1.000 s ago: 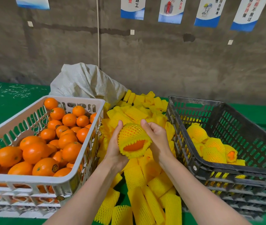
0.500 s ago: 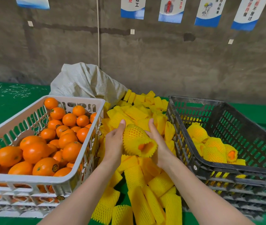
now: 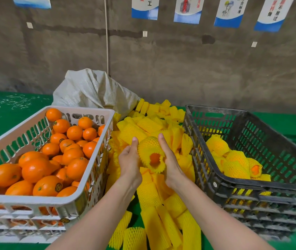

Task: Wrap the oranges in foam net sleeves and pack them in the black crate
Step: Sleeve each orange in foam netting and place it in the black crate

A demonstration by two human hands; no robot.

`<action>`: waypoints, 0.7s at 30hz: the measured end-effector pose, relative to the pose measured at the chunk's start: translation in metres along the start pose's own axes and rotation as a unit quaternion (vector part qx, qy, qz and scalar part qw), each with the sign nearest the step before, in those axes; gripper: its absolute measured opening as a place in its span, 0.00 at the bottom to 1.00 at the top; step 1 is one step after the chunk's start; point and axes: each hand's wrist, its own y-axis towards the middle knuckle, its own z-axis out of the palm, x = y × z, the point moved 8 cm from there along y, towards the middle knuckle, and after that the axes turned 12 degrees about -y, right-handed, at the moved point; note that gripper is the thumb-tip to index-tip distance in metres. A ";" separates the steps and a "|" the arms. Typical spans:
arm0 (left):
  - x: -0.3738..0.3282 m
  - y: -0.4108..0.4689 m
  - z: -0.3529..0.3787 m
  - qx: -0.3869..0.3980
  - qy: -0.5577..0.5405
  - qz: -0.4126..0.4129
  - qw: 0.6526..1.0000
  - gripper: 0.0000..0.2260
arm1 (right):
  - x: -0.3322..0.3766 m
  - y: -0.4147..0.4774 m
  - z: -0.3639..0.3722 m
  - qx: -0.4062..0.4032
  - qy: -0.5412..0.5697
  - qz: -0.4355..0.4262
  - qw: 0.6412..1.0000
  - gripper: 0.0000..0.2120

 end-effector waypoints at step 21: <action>0.026 -0.011 0.017 0.189 0.041 -0.297 0.935 0.26 | 0.013 0.002 -0.009 0.009 -0.011 -0.143 0.990 0.09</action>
